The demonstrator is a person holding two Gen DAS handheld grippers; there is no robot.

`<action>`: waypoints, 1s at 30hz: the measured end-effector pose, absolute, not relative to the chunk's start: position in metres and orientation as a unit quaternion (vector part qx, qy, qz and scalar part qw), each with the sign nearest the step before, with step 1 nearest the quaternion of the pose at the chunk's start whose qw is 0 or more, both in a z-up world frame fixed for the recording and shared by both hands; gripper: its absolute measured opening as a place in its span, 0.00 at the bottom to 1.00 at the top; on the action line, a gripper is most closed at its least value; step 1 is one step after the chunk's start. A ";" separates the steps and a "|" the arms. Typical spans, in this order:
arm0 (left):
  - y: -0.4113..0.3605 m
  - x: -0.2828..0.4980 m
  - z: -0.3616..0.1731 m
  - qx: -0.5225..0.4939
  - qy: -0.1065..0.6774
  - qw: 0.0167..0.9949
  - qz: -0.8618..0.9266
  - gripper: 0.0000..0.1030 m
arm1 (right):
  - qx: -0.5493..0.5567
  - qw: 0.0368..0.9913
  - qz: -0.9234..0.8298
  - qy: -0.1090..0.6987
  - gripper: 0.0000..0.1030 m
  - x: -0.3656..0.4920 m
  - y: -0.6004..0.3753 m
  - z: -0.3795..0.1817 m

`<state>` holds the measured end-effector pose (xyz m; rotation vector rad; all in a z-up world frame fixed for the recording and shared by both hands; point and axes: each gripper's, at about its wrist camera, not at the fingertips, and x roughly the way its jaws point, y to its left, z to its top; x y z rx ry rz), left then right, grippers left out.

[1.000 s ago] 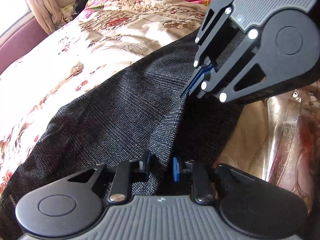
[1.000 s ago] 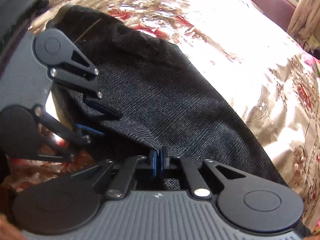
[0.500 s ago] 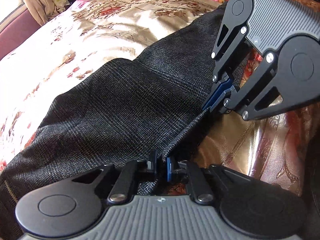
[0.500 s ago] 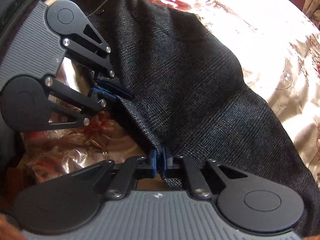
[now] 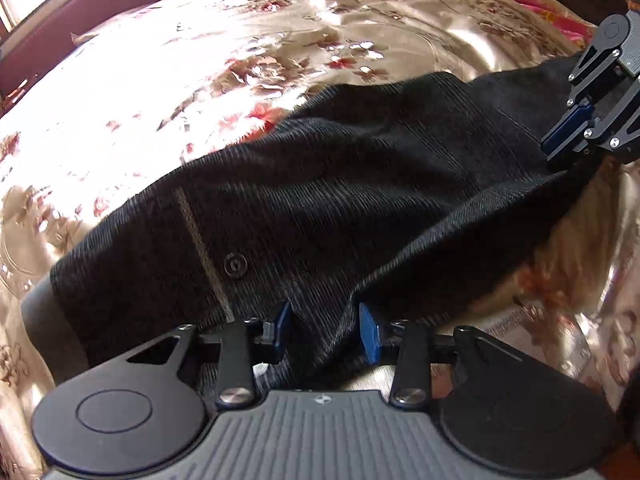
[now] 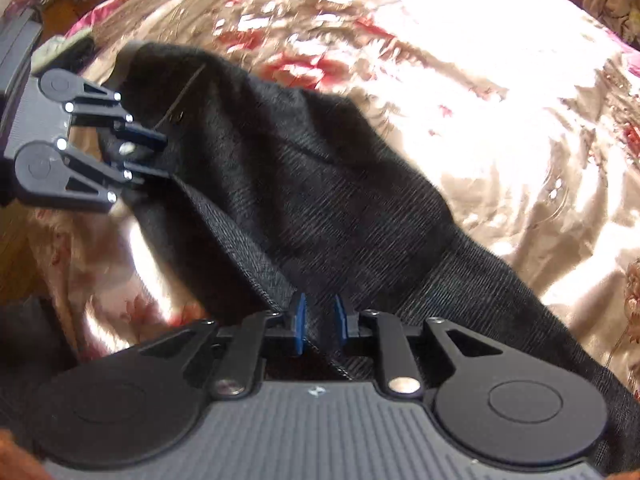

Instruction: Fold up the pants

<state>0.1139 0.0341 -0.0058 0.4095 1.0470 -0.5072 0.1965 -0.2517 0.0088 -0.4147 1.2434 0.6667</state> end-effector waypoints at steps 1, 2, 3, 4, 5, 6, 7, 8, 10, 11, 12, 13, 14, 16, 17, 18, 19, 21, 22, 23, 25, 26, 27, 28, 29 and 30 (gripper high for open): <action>0.037 0.106 -0.004 0.199 0.488 0.814 -0.245 0.50 | -0.201 0.728 0.312 0.577 0.16 0.193 -0.250 0.007; 0.039 0.099 -0.001 0.203 0.487 0.810 -0.255 0.49 | -0.210 0.720 0.323 0.577 0.16 0.189 -0.247 0.009; 0.040 0.095 0.002 0.201 0.492 0.804 -0.266 0.49 | -0.213 0.718 0.336 0.571 0.16 0.188 -0.242 0.014; 0.041 0.092 0.005 0.194 0.497 0.799 -0.278 0.49 | -0.211 0.719 0.349 0.563 0.16 0.189 -0.235 0.020; 0.044 0.090 0.008 0.194 0.498 0.796 -0.285 0.49 | -0.206 0.720 0.360 0.556 0.17 0.192 -0.227 0.024; 0.046 0.088 0.011 0.198 0.499 0.793 -0.289 0.49 | -0.201 0.721 0.371 0.549 0.20 0.196 -0.218 0.028; 0.050 0.085 0.014 0.205 0.497 0.792 -0.291 0.49 | -0.193 0.725 0.386 0.538 0.23 0.200 -0.205 0.030; 0.055 0.084 0.018 0.208 0.494 0.794 -0.287 0.49 | -0.188 0.728 0.396 0.527 0.30 0.204 -0.195 0.030; 0.069 0.086 0.027 0.190 0.489 0.807 -0.272 0.49 | -0.186 0.732 0.410 0.511 0.36 0.212 -0.171 0.019; 0.077 0.089 0.032 0.178 0.483 0.817 -0.258 0.50 | -0.182 0.730 0.417 0.511 0.36 0.214 -0.162 0.010; 0.085 0.092 0.035 0.169 0.474 0.830 -0.242 0.51 | -0.180 0.723 0.423 0.516 0.36 0.215 -0.156 0.003; 0.093 0.096 0.038 0.160 0.464 0.843 -0.220 0.51 | -0.185 0.706 0.432 0.531 0.36 0.211 -0.147 -0.010; 0.100 0.103 0.037 0.153 0.455 0.854 -0.199 0.51 | -0.200 0.689 0.435 0.545 0.37 0.206 -0.142 -0.021; 0.114 0.114 0.036 0.147 0.440 0.871 -0.159 0.51 | -0.241 0.671 0.436 0.549 0.38 0.192 -0.136 -0.029; 0.118 0.118 0.036 0.142 0.432 0.878 -0.149 0.51 | -0.253 0.665 0.444 0.544 0.38 0.189 -0.135 -0.024; 0.123 0.123 0.038 0.134 0.420 0.886 -0.142 0.51 | -0.249 0.664 0.444 0.547 0.35 0.191 -0.135 -0.017; 0.125 0.131 0.041 0.121 0.405 0.895 -0.139 0.51 | -0.229 0.673 0.438 0.550 0.34 0.197 -0.137 -0.009; 0.124 0.141 0.044 0.109 0.383 0.906 -0.143 0.51 | -0.192 0.705 0.411 0.545 0.34 0.216 -0.140 0.006; 0.120 0.148 0.043 0.110 0.375 0.909 -0.148 0.51 | -0.176 0.726 0.391 0.537 0.35 0.229 -0.143 0.011; 0.117 0.152 0.039 0.113 0.370 0.909 -0.154 0.51 | -0.163 0.745 0.374 0.529 0.35 0.240 -0.146 0.015; 0.113 0.158 0.023 0.138 0.382 0.901 -0.153 0.51 | -0.141 0.778 0.335 0.512 0.35 0.268 -0.153 0.016; 0.113 0.160 0.008 0.155 0.407 0.889 -0.140 0.51 | -0.135 0.790 0.320 0.506 0.35 0.280 -0.158 0.014; 0.116 0.161 -0.005 0.166 0.431 0.878 -0.129 0.51 | -0.132 0.798 0.307 0.501 0.35 0.289 -0.160 0.012; 0.121 0.157 -0.019 0.174 0.450 0.868 -0.118 0.51 | -0.134 0.803 0.291 0.503 0.35 0.302 -0.164 0.010; 0.126 0.151 -0.023 0.173 0.445 0.871 -0.115 0.51 | -0.131 0.804 0.286 0.504 0.37 0.308 -0.165 0.008; 0.126 0.147 -0.022 0.173 0.445 0.871 -0.113 0.51 | -0.118 0.807 0.290 0.501 0.37 0.314 -0.167 0.009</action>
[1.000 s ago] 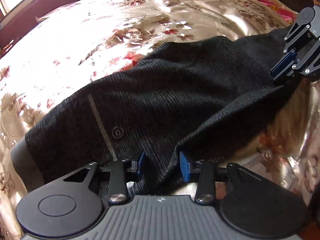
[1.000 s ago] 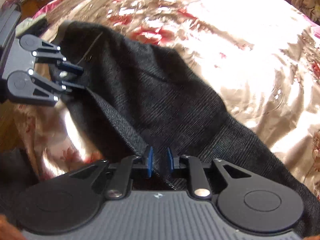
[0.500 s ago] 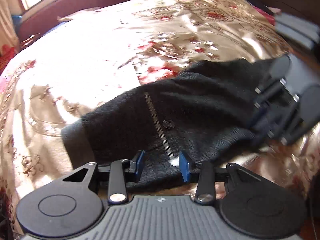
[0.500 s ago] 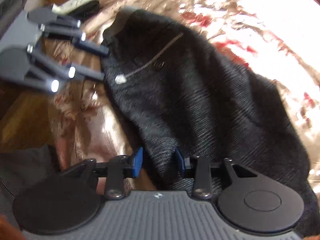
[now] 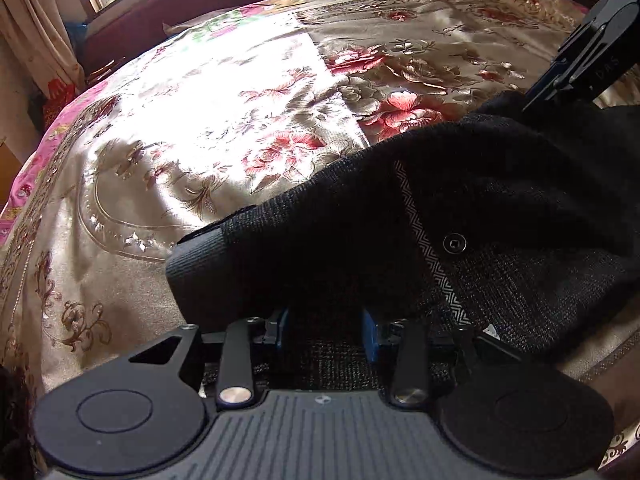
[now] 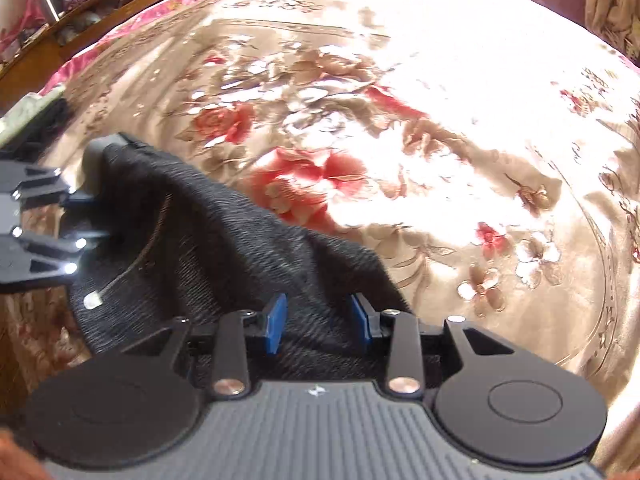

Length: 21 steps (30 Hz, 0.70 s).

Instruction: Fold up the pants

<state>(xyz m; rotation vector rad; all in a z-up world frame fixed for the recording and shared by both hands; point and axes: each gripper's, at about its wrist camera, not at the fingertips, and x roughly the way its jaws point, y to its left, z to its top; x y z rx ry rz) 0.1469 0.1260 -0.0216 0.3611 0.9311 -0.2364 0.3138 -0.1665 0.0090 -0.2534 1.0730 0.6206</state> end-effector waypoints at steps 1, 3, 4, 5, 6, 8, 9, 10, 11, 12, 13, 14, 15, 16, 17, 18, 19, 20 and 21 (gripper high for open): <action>0.125 0.146 -0.017 0.173 0.450 0.869 -0.108 0.51 | -0.102 0.806 0.305 0.498 0.37 0.315 -0.168 0.010; 0.120 0.146 -0.010 0.174 0.451 0.869 -0.103 0.50 | -0.070 0.797 0.338 0.496 0.35 0.315 -0.166 0.006; 0.116 0.146 -0.004 0.169 0.449 0.871 -0.106 0.50 | -0.064 0.794 0.337 0.502 0.35 0.314 -0.161 -0.002; 0.112 0.147 0.002 0.165 0.444 0.874 -0.109 0.50 | -0.062 0.793 0.324 0.512 0.35 0.316 -0.158 -0.015; 0.106 0.148 0.008 0.160 0.438 0.877 -0.113 0.50 | -0.054 0.796 0.306 0.520 0.34 0.320 -0.160 -0.027; 0.090 0.150 0.018 0.161 0.436 0.876 -0.129 0.50 | -0.007 0.797 0.289 0.530 0.31 0.329 -0.171 -0.040; 0.082 0.150 0.021 0.164 0.435 0.874 -0.138 0.50 | 0.016 0.798 0.285 0.530 0.30 0.330 -0.178 -0.037; 0.073 0.150 0.024 0.164 0.435 0.873 -0.148 0.50 | 0.033 0.802 0.280 0.526 0.31 0.328 -0.186 -0.030; 0.063 0.149 0.026 0.161 0.434 0.871 -0.164 0.50 | 0.040 0.808 0.279 0.517 0.35 0.323 -0.194 -0.023; 0.054 0.149 0.028 0.158 0.432 0.870 -0.179 0.50 | 0.043 0.813 0.278 0.510 0.36 0.318 -0.204 -0.018; 0.039 0.149 0.028 0.154 0.431 0.866 -0.202 0.50 | 0.046 0.814 0.271 0.511 0.36 0.314 -0.215 -0.017; 0.025 0.150 0.027 0.153 0.434 0.860 -0.222 0.50 | 0.052 0.814 0.256 0.519 0.36 0.309 -0.232 -0.018; 0.010 0.151 0.025 0.152 0.436 0.853 -0.243 0.50 | 0.058 0.812 0.236 0.530 0.35 0.305 -0.248 -0.023; -0.006 0.151 0.022 0.154 0.436 0.847 -0.263 0.50 | 0.068 0.811 0.212 0.541 0.33 0.301 -0.268 -0.027; -0.023 0.152 0.020 0.158 0.436 0.839 -0.283 0.50 | 0.086 0.811 0.194 0.545 0.29 0.295 -0.288 -0.029; -0.036 0.152 0.017 0.163 0.435 0.834 -0.299 0.50 | 0.102 0.812 0.186 0.544 0.25 0.289 -0.306 -0.028; -0.056 0.151 0.013 0.172 0.434 0.825 -0.319 0.50 | 0.124 0.812 0.178 0.542 0.24 0.280 -0.329 -0.027; -0.072 0.150 0.011 0.179 0.432 0.817 -0.338 0.50 | 0.141 0.812 0.171 0.540 0.23 0.273 -0.348 -0.025; -0.087 0.150 0.009 0.185 0.431 0.808 -0.357 0.50 | 0.148 0.816 0.145 0.539 0.25 0.263 -0.370 -0.022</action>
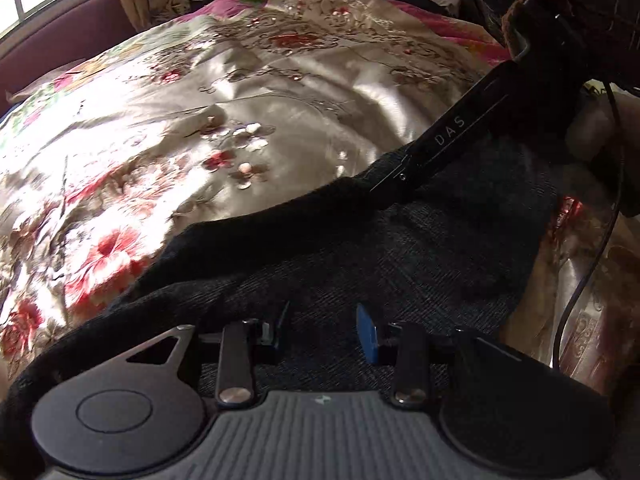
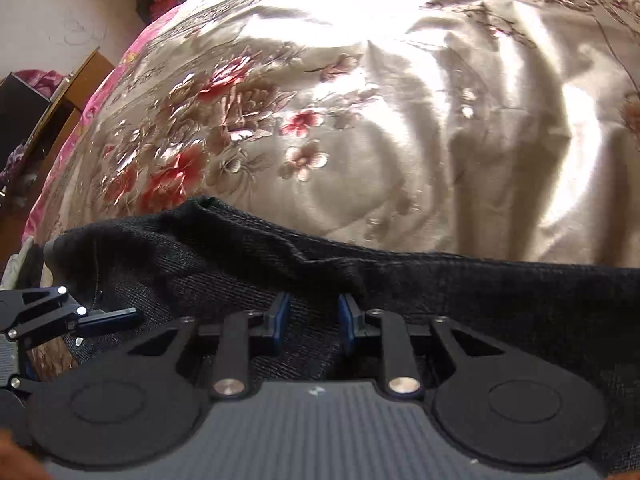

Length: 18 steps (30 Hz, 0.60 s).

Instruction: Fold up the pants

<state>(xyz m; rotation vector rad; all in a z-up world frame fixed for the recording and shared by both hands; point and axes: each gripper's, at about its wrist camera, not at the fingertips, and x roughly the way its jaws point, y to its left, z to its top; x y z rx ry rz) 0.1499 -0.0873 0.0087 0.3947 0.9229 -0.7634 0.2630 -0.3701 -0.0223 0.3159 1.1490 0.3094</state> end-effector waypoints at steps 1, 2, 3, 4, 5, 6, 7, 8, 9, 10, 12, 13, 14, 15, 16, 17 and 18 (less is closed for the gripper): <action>-0.104 0.149 0.007 0.191 0.430 0.799 -0.375 0.50 | 0.154 0.820 0.124 0.537 0.25 0.254 -0.390 -0.020; -0.118 0.148 0.006 0.195 0.429 0.791 -0.389 0.50 | 0.162 0.823 0.100 0.535 0.25 0.244 -0.412 -0.018; -0.136 0.147 0.004 0.201 0.430 0.780 -0.408 0.50 | 0.169 0.827 0.073 0.531 0.26 0.234 -0.434 -0.015; -0.153 0.146 0.003 0.206 0.430 0.771 -0.423 0.50 | 0.167 0.832 0.035 0.529 0.29 0.225 -0.456 -0.013; -0.170 0.144 0.002 0.212 0.428 0.762 -0.438 0.50 | 0.164 0.833 -0.001 0.529 0.34 0.216 -0.477 -0.012; -0.186 0.142 0.001 0.218 0.425 0.753 -0.451 0.50 | 0.171 0.831 -0.038 0.528 0.34 0.204 -0.505 -0.012; -0.199 0.139 0.001 0.224 0.422 0.747 -0.463 0.50 | 0.194 0.831 -0.059 0.518 0.28 0.191 -0.531 -0.011; -0.218 0.137 0.000 0.234 0.417 0.738 -0.476 0.50 | 0.227 0.828 -0.075 0.506 0.19 0.178 -0.556 -0.009; -0.233 0.135 0.000 0.241 0.413 0.732 -0.486 0.50 | 0.250 0.828 -0.096 0.492 0.19 0.166 -0.578 -0.005; -0.248 0.133 0.000 0.246 0.408 0.726 -0.496 0.50 | 0.251 0.830 -0.127 0.481 0.21 0.156 -0.594 0.001; -0.273 0.131 0.000 0.255 0.399 0.716 -0.513 0.50 | 0.245 0.831 -0.178 0.466 0.32 0.136 -0.623 0.008; -0.282 0.131 0.000 0.259 0.394 0.712 -0.520 0.50 | 0.265 0.829 -0.189 0.455 0.32 0.124 -0.638 0.009; -0.291 0.130 0.000 0.263 0.391 0.708 -0.526 0.50 | 0.284 0.827 -0.199 0.442 0.31 0.115 -0.650 0.011; -0.302 0.129 -0.001 0.269 0.389 0.702 -0.533 0.50 | 0.291 0.829 -0.208 0.429 0.30 0.107 -0.659 0.012; -0.311 0.128 -0.003 0.274 0.387 0.697 -0.538 0.50 | 0.292 0.833 -0.215 0.418 0.30 0.101 -0.665 0.014; -0.318 0.127 -0.004 0.279 0.385 0.693 -0.542 0.50 | 0.291 0.838 -0.218 0.407 0.29 0.097 -0.669 0.015; -0.326 0.126 -0.006 0.284 0.381 0.688 -0.548 0.50 | 0.293 0.840 -0.218 0.401 0.29 0.095 -0.672 0.015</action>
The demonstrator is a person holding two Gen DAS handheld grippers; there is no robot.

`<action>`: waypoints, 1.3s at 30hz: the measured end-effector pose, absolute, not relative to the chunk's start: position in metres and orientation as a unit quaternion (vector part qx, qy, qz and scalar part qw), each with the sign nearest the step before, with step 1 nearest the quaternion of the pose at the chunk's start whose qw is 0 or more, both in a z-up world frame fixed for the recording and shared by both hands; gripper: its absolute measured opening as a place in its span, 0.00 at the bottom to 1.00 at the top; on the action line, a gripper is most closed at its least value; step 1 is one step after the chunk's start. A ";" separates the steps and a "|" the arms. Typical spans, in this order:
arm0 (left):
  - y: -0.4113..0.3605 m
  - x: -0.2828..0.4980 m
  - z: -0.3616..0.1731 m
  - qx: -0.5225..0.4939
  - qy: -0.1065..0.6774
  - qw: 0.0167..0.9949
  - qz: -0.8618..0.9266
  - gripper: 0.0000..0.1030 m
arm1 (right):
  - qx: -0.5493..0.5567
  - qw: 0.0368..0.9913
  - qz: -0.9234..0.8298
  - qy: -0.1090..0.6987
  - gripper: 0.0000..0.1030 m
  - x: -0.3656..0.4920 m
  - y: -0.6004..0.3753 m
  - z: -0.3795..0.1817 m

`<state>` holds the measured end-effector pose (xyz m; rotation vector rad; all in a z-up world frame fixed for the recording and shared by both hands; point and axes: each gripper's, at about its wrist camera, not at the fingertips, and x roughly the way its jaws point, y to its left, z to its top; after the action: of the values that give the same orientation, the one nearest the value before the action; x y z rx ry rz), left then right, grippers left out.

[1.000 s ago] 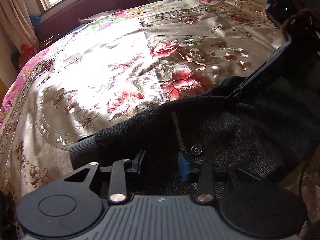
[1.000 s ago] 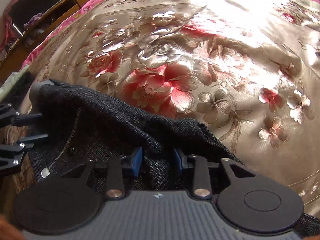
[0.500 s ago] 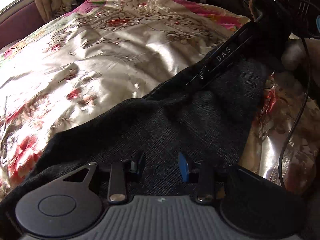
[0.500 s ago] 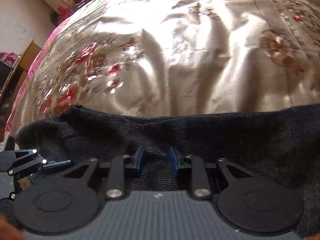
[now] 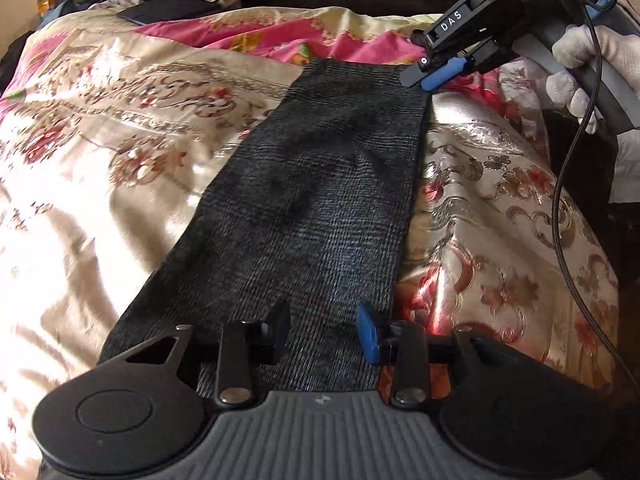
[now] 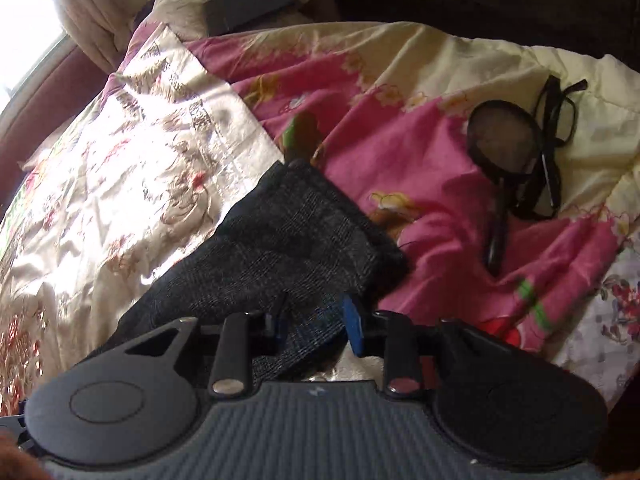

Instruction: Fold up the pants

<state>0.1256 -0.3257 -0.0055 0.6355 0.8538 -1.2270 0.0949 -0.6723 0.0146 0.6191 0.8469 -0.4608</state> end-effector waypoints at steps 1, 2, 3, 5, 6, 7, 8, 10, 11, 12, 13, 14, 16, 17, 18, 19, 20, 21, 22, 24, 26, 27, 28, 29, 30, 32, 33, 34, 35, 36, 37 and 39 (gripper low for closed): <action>-0.331 0.124 -0.006 0.287 0.379 0.684 -0.553 0.50 | 0.296 0.839 -0.216 0.403 0.29 0.096 -0.673 0.012; -0.337 0.123 -0.007 0.290 0.377 0.681 -0.557 0.50 | 0.291 0.837 -0.218 0.410 0.29 0.098 -0.673 0.009; -0.341 0.122 -0.008 0.293 0.376 0.679 -0.559 0.50 | 0.278 0.839 -0.219 0.413 0.28 0.099 -0.670 0.006; -0.345 0.117 -0.007 0.297 0.369 0.676 -0.564 0.50 | 0.272 0.841 -0.224 0.410 0.28 0.101 -0.666 0.005; -0.345 0.118 -0.006 0.297 0.368 0.676 -0.566 0.50 | 0.271 0.846 -0.221 0.402 0.28 0.100 -0.665 0.010; -0.346 0.119 -0.006 0.294 0.368 0.676 -0.567 0.50 | 0.262 0.854 -0.217 0.394 0.29 0.100 -0.665 0.016; -0.345 0.120 -0.005 0.288 0.370 0.677 -0.567 0.51 | 0.250 0.859 -0.217 0.391 0.30 0.102 -0.666 0.021; -0.345 0.122 -0.005 0.278 0.373 0.681 -0.566 0.51 | 0.228 0.869 -0.201 0.391 0.32 0.110 -0.673 0.028; -0.344 0.122 -0.004 0.273 0.374 0.684 -0.564 0.51 | 0.215 0.871 -0.194 0.396 0.33 0.116 -0.677 0.029; -0.344 0.122 -0.004 0.269 0.376 0.688 -0.560 0.51 | 0.194 0.865 -0.189 0.421 0.40 0.128 -0.683 0.026; -0.344 0.123 -0.004 0.263 0.378 0.692 -0.556 0.51 | 0.177 0.865 -0.186 0.431 0.42 0.136 -0.687 0.022; -0.343 0.123 -0.002 0.257 0.381 0.696 -0.552 0.51 | 0.158 0.866 -0.188 0.435 0.41 0.142 -0.691 0.019; -0.340 0.122 -0.001 0.248 0.387 0.701 -0.545 0.51 | 0.148 0.860 -0.177 0.454 0.41 0.152 -0.700 0.010; -0.339 0.122 -0.002 0.245 0.390 0.703 -0.542 0.51 | 0.165 0.853 -0.159 0.470 0.43 0.156 -0.705 0.004; -0.338 0.122 -0.003 0.243 0.392 0.704 -0.540 0.51 | 0.179 0.848 -0.140 0.480 0.43 0.160 -0.707 0.000; -0.337 0.122 -0.005 0.241 0.395 0.705 -0.537 0.51 | 0.174 0.845 -0.133 0.488 0.44 0.163 -0.707 -0.004; -0.336 0.122 -0.006 0.239 0.398 0.706 -0.535 0.52 | 0.161 0.842 -0.127 0.499 0.46 0.167 -0.706 -0.008; -0.336 0.123 -0.008 0.238 0.400 0.706 -0.533 0.52 | 0.157 0.839 -0.120 0.507 0.47 0.170 -0.707 -0.012; -0.335 0.124 -0.008 0.236 0.401 0.707 -0.532 0.52 | 0.168 0.836 -0.118 0.509 0.47 0.170 -0.710 -0.013; -0.333 0.125 -0.007 0.235 0.400 0.710 -0.530 0.53 | 0.191 0.832 -0.119 0.507 0.40 0.165 -0.711 -0.004; -0.330 0.128 -0.008 0.233 0.402 0.712 -0.526 0.53 | 0.199 0.839 -0.099 0.498 0.35 0.158 -0.703 0.010; -0.330 0.129 -0.010 0.232 0.404 0.713 -0.524 0.53 | 0.207 0.840 -0.086 0.495 0.35 0.156 -0.701 0.013; -0.330 0.131 -0.012 0.231 0.406 0.714 -0.522 0.53 | 0.214 0.838 -0.079 0.496 0.35 0.156 -0.702 0.013; -0.330 0.133 -0.013 0.230 0.407 0.714 -0.521 0.53 | 0.213 0.835 -0.083 0.501 0.35 0.157 -0.703 0.009; -0.330 0.133 -0.013 0.229 0.407 0.715 -0.521 0.53 | 0.205 0.831 -0.093 0.509 0.35 0.161 -0.705 0.003; -0.331 0.133 -0.012 0.229 0.403 0.717 -0.520 0.53 | 0.213 0.820 -0.095 0.523 0.36 0.169 -0.712 -0.011; -0.330 0.133 -0.012 0.228 0.401 0.718 -0.521 0.53 | 0.225 0.818 -0.092 0.521 0.39 0.171 -0.715 -0.016; -0.330 0.133 -0.012 0.228 0.401 0.719 -0.520 0.53 | 0.234 0.818 -0.093 0.517 0.41 0.173 -0.715 -0.018; -0.330 0.132 -0.013 0.229 0.402 0.719 -0.518 0.53 | 0.236 0.818 -0.096 0.516 0.43 0.174 -0.713 -0.018; -0.329 0.132 -0.013 0.229 0.402 0.720 -0.516 0.53 | 0.228 0.820 -0.099 0.517 0.40 0.173 -0.710 -0.015; -0.328 0.131 -0.014 0.229 0.402 0.722 -0.514 0.53 | 0.219 0.822 -0.102 0.515 0.35 0.170 -0.708 -0.010; -0.327 0.131 -0.013 0.225 0.403 0.725 -0.512 0.53 | 0.220 0.826 -0.112 0.506 0.11 0.161 -0.705 0.005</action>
<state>0.1309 -0.3269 -0.0134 0.4961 0.8899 -1.1290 0.1615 -0.7049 0.0052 0.4673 1.0754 -0.2373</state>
